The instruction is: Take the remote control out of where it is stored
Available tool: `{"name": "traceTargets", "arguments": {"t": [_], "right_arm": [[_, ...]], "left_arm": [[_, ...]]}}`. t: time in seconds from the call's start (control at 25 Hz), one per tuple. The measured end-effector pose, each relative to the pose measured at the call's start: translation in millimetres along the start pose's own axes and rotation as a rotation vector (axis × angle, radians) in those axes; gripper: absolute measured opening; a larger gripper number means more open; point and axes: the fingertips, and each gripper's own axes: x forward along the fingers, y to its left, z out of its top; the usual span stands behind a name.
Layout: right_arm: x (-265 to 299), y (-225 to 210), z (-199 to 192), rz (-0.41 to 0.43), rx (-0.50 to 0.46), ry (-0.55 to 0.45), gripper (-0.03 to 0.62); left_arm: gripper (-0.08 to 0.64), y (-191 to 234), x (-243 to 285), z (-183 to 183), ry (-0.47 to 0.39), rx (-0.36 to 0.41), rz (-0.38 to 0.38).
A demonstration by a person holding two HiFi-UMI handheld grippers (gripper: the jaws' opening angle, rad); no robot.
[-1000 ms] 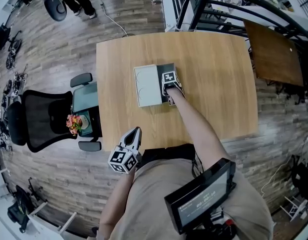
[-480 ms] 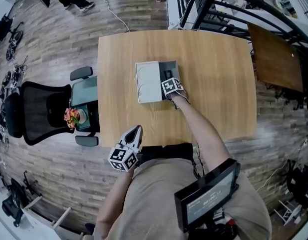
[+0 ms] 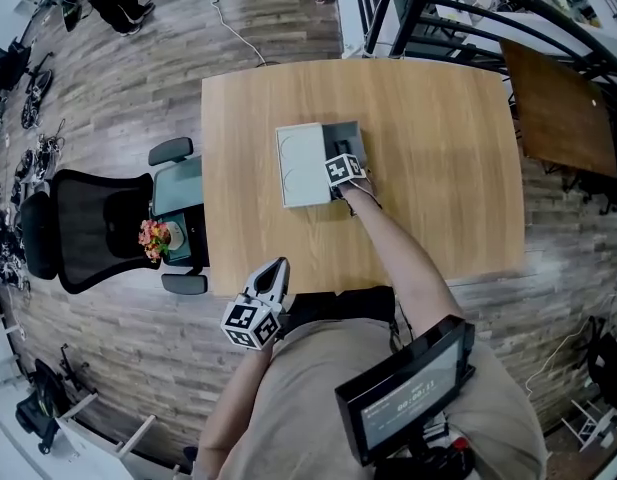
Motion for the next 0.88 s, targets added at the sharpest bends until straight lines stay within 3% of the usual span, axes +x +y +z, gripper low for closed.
{"name": "traceTargets", "arguments": {"t": [0.08, 0.16, 0.28, 0.68, 0.88], "right_arm": [[5, -3, -1, -0.016, -0.004, 0.029, 0.253], [6, -7, 0, -0.026, -0.001, 0.034, 0.182], [1, -7, 1, -0.003, 0.015, 0.009, 0.172], [-48, -10, 17, 0.148, 0.29, -0.189, 0.169], [-97, -13, 23, 0.214, 0.33, -0.294, 0.169]], "left_arm": [[-0.006, 3, -1, -2, 0.004, 0.0, 0.009], [-0.006, 6, -3, -3, 0.006, -0.003, 0.02], [-0.006, 10, -6, -4, 0.006, -0.006, 0.029], [-0.006, -2, 14, 2, 0.01, 0.012, -0.023], [-0.006, -2, 29, 10, 0.006, 0.008, -0.041]]}}
